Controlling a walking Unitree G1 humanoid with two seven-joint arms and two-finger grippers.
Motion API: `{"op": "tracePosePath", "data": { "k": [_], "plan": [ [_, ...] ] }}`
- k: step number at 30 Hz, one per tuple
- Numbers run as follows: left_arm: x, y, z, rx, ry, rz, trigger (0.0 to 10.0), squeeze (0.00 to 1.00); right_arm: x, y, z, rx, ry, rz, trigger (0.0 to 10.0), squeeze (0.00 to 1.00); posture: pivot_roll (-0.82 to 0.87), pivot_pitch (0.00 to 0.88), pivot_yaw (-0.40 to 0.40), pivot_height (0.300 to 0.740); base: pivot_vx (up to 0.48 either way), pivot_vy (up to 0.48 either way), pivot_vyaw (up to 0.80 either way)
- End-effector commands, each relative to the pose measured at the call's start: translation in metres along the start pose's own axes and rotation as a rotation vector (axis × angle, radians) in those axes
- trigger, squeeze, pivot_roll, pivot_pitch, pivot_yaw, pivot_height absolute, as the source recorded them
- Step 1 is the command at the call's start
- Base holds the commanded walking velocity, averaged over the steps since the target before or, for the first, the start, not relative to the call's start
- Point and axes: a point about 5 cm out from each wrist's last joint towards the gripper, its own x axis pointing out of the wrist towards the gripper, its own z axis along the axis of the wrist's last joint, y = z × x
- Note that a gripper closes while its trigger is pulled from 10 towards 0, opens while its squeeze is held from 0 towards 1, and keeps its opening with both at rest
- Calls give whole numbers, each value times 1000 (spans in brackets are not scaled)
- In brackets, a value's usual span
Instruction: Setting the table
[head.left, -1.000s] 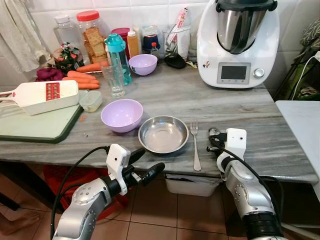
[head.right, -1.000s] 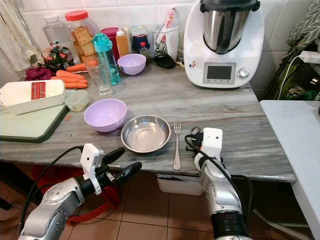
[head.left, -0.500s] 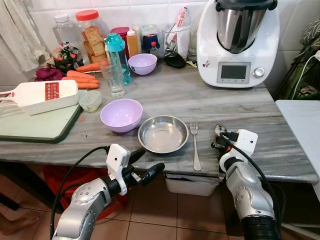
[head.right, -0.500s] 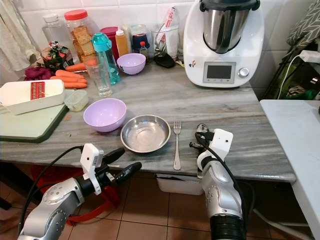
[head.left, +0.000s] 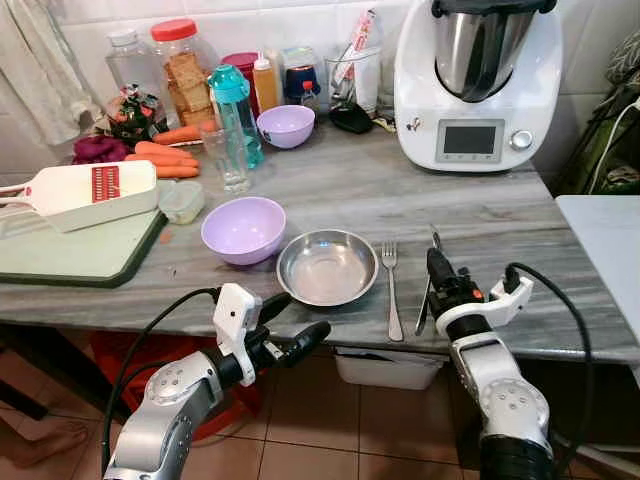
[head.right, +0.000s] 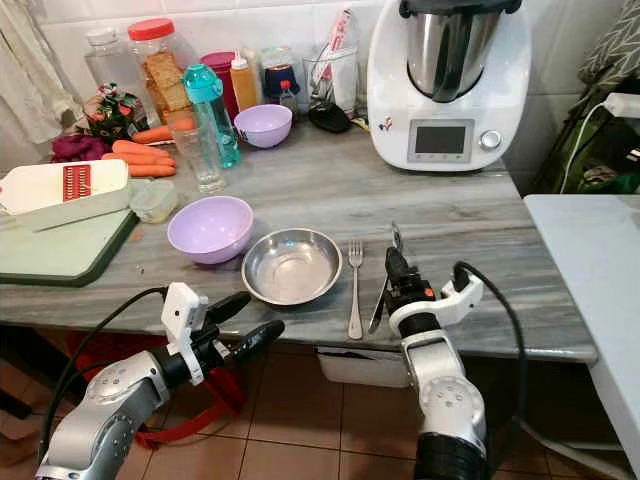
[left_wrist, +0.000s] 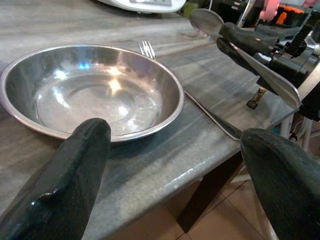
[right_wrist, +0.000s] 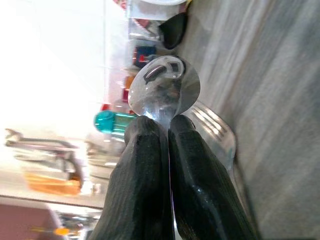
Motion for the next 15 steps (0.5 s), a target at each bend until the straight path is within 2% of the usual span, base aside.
{"op": "tracePosePath", "data": {
  "k": [1, 4, 6, 8, 10, 12, 13, 14, 15],
  "plan": [
    [0, 2, 1, 6, 12, -2, 10000, 0, -1, -3, -13, 41, 2, -16, 0, 0, 13, 0, 108, 740, 0, 0, 0],
    [0, 1, 0, 5, 12, -4, 10000, 0, -3, -4, -12, 70, 3, -7, 0, 0, 13, 0, 108, 740, 0, 0, 0],
    [0, 1, 0, 4, 13, -4, 10000, 0, -5, -3, -10, 132, 1, 16, 0, 0, 13, 0, 108, 740, 0, 0, 0],
    [0, 0, 0, 5, 14, -5, 10000, 0, -10, -10, -5, 156, -14, -16, 0, 0, 9, 0, 111, 740, 0, 0, 0],
    [0, 0, 0, 5, 13, -6, 10000, 0, -13, -16, -5, 137, -16, -44, 0, 0, 8, 0, 113, 740, 0, 0, 0],
    [1, 0, 1, 6, 12, -8, 10000, 0, -15, -18, -6, 53, -16, -69, 0, 0, 7, 0, 113, 740, 0, 0, 0],
    [1, 0, 1, 6, 12, -8, 10000, 0, -15, -18, -6, 53, -16, -69, 0, 0, 7, 0, 113, 740, 0, 0, 0],
    [1, 0, 0, 6, 13, -8, 10000, 0, -14, -17, -6, -45, -14, -104, 0, 0, 6, 0, 113, 740, 0, 0, 0],
    [1, 0, 0, 5, 14, -9, 10000, 0, -14, -16, -5, -88, -13, -122, 0, 0, 6, 0, 112, 740, 0, 0, 0]
  ]
}}
